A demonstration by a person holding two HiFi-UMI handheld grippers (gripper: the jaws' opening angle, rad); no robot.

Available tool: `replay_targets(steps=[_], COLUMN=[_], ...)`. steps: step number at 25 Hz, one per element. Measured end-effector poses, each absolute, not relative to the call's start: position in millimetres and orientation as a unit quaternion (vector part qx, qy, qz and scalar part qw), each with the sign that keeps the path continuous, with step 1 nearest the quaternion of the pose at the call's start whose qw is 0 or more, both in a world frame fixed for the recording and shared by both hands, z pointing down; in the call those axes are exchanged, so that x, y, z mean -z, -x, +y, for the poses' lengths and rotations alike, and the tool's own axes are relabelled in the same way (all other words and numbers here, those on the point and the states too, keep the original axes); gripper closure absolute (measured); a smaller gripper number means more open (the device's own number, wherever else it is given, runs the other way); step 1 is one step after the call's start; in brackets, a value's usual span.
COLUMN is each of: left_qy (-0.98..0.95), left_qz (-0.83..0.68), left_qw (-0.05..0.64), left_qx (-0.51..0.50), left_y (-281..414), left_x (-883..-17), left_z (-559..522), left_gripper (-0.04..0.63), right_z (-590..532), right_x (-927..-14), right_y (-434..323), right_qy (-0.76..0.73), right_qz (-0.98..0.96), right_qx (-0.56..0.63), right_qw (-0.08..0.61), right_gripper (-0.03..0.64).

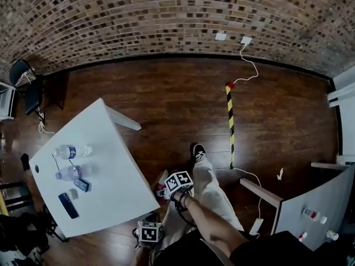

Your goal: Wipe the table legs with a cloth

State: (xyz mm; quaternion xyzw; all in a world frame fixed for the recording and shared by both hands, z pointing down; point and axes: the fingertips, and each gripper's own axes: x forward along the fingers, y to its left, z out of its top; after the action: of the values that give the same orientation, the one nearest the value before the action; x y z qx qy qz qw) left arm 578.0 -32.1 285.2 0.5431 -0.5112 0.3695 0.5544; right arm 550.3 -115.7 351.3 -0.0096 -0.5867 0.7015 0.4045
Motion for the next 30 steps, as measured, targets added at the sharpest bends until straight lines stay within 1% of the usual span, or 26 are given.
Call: replay_targets(steps=[4, 9, 15, 18, 23, 26, 30], left_qy=[-0.507, -0.447, -0.375, -0.360, -0.376, -0.387, -0.416], left_qz=[-0.534, -0.571, -0.631, -0.657, -0.674, -0.681, -0.678], left_qw=[0.571, 0.603, 0.631, 0.626, 0.603, 0.593, 0.575], left_qx=[-0.364, -0.332, -0.251, -0.216, -0.201, -0.185, -0.191], left_y=[-578.7, -578.7, -579.6, -578.4, -561.1, -539.4, -495.4], left_x=[-278.7, -267.3, -262.0, -258.7, -254.0, -255.2, -258.5], left_z=[-34.3, -56.5, -100.3, -130.5, -180.7, -210.7, -247.8], left_gripper=[0.594, 0.594, 0.594, 0.594, 0.594, 0.594, 0.594], right_z=[-117.9, -136.5, -170.9, -185.2, -208.9, -227.6, -263.1], right_x=[-360.2, -355.2, -348.3, -348.5, -350.9, -355.2, -357.2], right_y=[-532.3, -501.9, -466.8, -450.9, -420.3, -396.8, -353.5], right_qy=[0.037, 0.074, 0.101, 0.117, 0.143, 0.150, 0.140], right_qz=[-0.553, -0.541, -0.533, -0.541, -0.565, -0.578, -0.595], right_qx=[-0.720, -0.713, -0.715, -0.697, -0.654, -0.631, -0.622], right_qw=[0.417, 0.440, 0.441, 0.456, 0.483, 0.495, 0.489], right_gripper=[0.531, 0.535, 0.535, 0.535, 0.534, 0.534, 0.534])
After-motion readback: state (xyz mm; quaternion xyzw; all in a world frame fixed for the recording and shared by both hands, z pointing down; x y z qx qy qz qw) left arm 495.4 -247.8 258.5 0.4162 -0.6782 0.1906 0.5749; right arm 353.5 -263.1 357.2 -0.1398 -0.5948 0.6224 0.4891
